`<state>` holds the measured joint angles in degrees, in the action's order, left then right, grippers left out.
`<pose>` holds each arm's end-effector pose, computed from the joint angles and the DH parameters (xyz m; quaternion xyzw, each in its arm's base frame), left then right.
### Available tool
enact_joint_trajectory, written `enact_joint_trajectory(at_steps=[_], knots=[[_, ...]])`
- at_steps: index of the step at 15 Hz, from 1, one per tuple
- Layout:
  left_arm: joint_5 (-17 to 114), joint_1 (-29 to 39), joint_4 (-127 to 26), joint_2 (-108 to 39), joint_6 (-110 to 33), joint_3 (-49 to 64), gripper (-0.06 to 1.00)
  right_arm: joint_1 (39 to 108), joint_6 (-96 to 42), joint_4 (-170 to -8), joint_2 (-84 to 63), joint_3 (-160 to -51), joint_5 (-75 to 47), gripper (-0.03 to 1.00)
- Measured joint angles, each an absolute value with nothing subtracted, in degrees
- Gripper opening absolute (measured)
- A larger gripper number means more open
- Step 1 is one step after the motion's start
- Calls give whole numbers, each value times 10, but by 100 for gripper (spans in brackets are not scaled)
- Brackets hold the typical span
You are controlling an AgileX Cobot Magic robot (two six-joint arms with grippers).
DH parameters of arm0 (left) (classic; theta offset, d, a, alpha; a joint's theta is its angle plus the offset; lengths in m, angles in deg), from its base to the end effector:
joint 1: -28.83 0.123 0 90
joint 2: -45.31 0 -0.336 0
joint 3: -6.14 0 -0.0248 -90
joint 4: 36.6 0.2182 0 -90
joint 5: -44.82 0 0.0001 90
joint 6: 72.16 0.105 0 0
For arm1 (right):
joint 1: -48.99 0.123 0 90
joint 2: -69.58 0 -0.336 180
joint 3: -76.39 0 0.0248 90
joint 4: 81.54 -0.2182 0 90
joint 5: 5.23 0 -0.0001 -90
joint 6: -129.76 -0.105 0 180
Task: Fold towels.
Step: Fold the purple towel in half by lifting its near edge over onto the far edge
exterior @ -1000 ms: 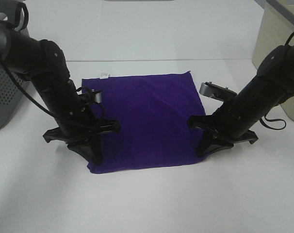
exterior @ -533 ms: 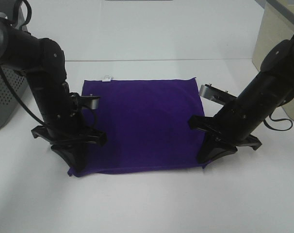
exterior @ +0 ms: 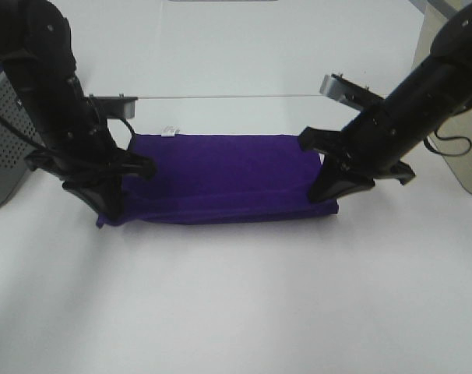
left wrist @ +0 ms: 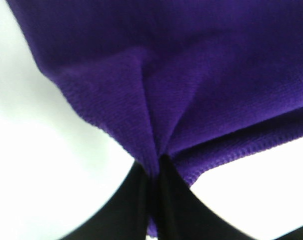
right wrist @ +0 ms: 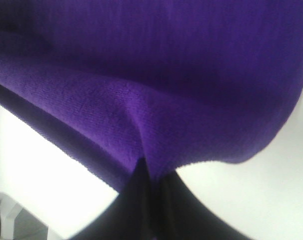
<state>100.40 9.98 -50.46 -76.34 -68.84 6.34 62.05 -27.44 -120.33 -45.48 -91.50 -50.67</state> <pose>0.3549 -0.1431 0.2136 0.1264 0.9865 -0.1038 0.0118 0.3348 0.1258 0.2243 -0.0831 0.9625 0.2451 0.0819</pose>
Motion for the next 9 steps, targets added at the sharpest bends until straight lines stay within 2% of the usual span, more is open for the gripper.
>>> enact_joint_trajectory(at_steps=[3, 4, 9], knots=[[964, 124, -499, -769, -688, 124, 0, 620, -287, -1161, -506, -1034, -501, 2], [955, 139, -501, -804, -670, 199, 0, 621, -310, -1125, -553, -1126, -501, 2], [972, 148, -499, -939, -642, 387, 0, 622, -349, -1045, -643, -1262, -483, 2]])
